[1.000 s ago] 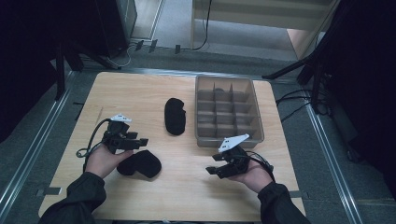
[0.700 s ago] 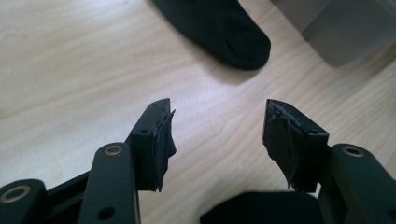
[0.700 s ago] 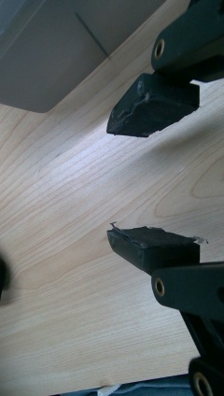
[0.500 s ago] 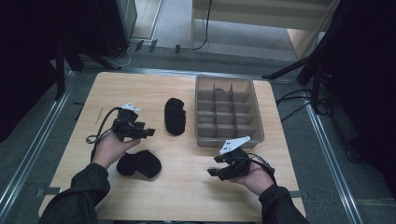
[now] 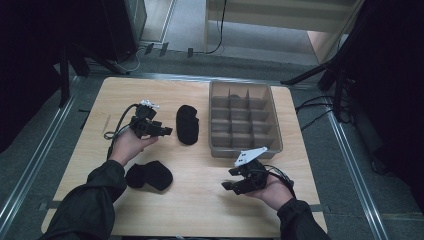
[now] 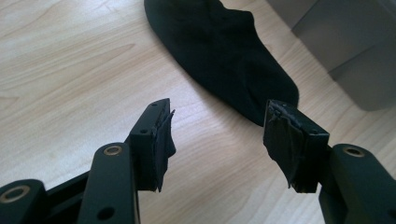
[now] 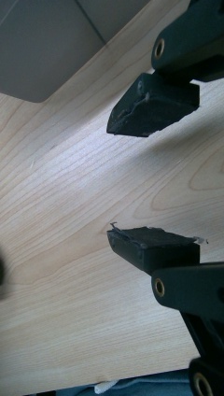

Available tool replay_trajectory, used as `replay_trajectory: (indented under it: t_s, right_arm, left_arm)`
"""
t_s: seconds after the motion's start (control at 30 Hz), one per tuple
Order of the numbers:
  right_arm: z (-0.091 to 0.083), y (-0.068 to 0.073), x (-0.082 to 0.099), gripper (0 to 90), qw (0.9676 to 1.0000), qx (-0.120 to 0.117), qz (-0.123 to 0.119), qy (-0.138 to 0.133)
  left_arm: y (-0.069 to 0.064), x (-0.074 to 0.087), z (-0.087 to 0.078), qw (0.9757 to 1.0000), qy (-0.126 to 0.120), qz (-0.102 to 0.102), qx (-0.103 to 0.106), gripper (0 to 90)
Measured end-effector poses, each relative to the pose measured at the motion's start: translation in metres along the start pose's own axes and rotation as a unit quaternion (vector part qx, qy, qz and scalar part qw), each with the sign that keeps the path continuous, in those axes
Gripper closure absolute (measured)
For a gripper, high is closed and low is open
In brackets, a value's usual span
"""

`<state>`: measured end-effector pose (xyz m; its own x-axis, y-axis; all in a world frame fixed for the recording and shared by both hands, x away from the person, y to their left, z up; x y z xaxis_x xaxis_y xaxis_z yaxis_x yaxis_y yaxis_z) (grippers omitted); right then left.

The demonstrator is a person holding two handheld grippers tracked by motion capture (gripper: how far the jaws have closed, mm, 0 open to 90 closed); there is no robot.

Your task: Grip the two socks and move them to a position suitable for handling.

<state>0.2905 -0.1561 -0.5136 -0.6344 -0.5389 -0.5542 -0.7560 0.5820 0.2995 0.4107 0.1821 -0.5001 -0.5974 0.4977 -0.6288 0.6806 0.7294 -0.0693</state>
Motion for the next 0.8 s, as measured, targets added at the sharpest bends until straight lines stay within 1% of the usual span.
replay_trajectory:
  t_s: [0.03, 0.17, 0.2, 0.27, 0.3, 0.33, 0.37, 0.4, 0.43, 0.47, 0.57, 0.6, 0.63, 0.7, 0.73, 0.77, 0.8]
  right_arm:
    - [0.000, 0.000, 0.000, 42.6, 1.0000, 0.000, 0.000, 0.000]
    - [0.000, 0.000, 0.000, 42.6, 1.0000, -0.001, 0.000, -0.001]
    - [0.000, 0.000, 0.000, 42.6, 1.0000, -0.001, 0.001, -0.002]
    - [0.000, 0.000, 0.000, 42.6, 1.0000, -0.001, 0.001, -0.002]
    - [-0.001, 0.000, 0.000, 42.6, 1.0000, -0.001, 0.000, -0.002]
    - [-0.001, 0.000, 0.000, 42.6, 1.0000, -0.001, 0.000, -0.002]
    - [0.000, 0.000, 0.000, 42.6, 1.0000, -0.001, 0.001, -0.001]
    - [0.000, 0.000, 0.000, 42.6, 1.0000, -0.002, 0.000, -0.001]
    - [0.000, 0.000, 0.000, 42.6, 1.0000, -0.002, 0.000, -0.001]
    - [0.000, 0.001, 0.000, 42.6, 1.0000, -0.002, -0.001, 0.000]
    - [0.000, 0.001, 0.000, 42.6, 1.0000, -0.002, 0.000, 0.000]
    - [0.000, 0.001, 0.000, 42.6, 1.0000, -0.002, 0.000, 0.000]
    - [-0.001, 0.000, 0.000, 42.6, 1.0000, -0.003, 0.000, -0.003]
    - [-0.001, 0.000, 0.000, 42.6, 1.0000, -0.003, 0.000, -0.003]
    - [-0.001, 0.000, 0.000, 42.6, 1.0000, -0.002, 0.000, -0.004]
    - [-0.001, 0.000, 0.000, 42.6, 1.0000, -0.002, 0.000, -0.004]
    - [-0.001, 0.000, 0.000, 42.6, 1.0000, -0.002, 0.000, -0.004]
  left_arm:
    - [0.001, -0.003, 0.001, 1.0000, -0.002, 0.002, -0.004, 41.8]
    - [0.004, -0.010, 0.002, 1.0000, 0.002, 0.004, -0.002, 41.8]
    - [0.005, -0.016, 0.002, 0.9999, 0.004, 0.014, -0.004, 41.8]
    - [0.005, -0.019, 0.003, 0.9998, 0.004, 0.017, -0.008, 41.8]
    - [0.007, -0.024, 0.004, 0.9999, 0.004, 0.016, -0.005, 41.8]
    - [0.007, -0.024, 0.004, 0.9999, 0.004, 0.016, -0.005, 41.9]
    - [0.007, -0.026, 0.005, 0.9999, -0.001, 0.014, -0.007, 42.0]
    - [0.009, -0.029, 0.007, 0.9999, 0.002, 0.013, -0.001, 42.0]
    - [0.009, -0.029, 0.007, 0.9999, 0.002, 0.013, -0.001, 41.9]
    - [0.009, -0.032, 0.010, 0.9998, 0.008, 0.020, -0.002, 41.9]
    - [0.008, -0.036, 0.014, 0.9997, 0.009, 0.021, -0.002, 41.9]
    - [0.008, -0.039, 0.016, 0.9997, 0.006, 0.022, -0.004, 41.9]
    - [0.006, -0.041, 0.019, 0.9998, -0.003, 0.017, 0.002, 42.3]
    - [0.005, -0.042, 0.022, 0.9998, -0.003, 0.019, 0.001, 42.5]
    - [0.004, -0.043, 0.027, 0.9997, 0.002, 0.022, 0.004, 42.4]
    - [0.004, -0.043, 0.027, 0.9997, 0.002, 0.022, 0.004, 42.4]
    - [0.002, -0.047, 0.033, 0.9994, 0.017, 0.030, 0.003, 42.4]
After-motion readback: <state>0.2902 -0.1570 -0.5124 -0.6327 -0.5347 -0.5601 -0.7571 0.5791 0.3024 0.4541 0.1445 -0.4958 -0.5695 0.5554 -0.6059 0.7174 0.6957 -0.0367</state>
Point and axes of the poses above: each handheld gripper's, and its own axes: z roughly forward along the jaws, x roughly out of its underside, y roughly to its left, the point moved 2 cm from there along z, roughly forward along the jaws, and after that the axes turned 13 degrees about z, right-handed, at the moved point
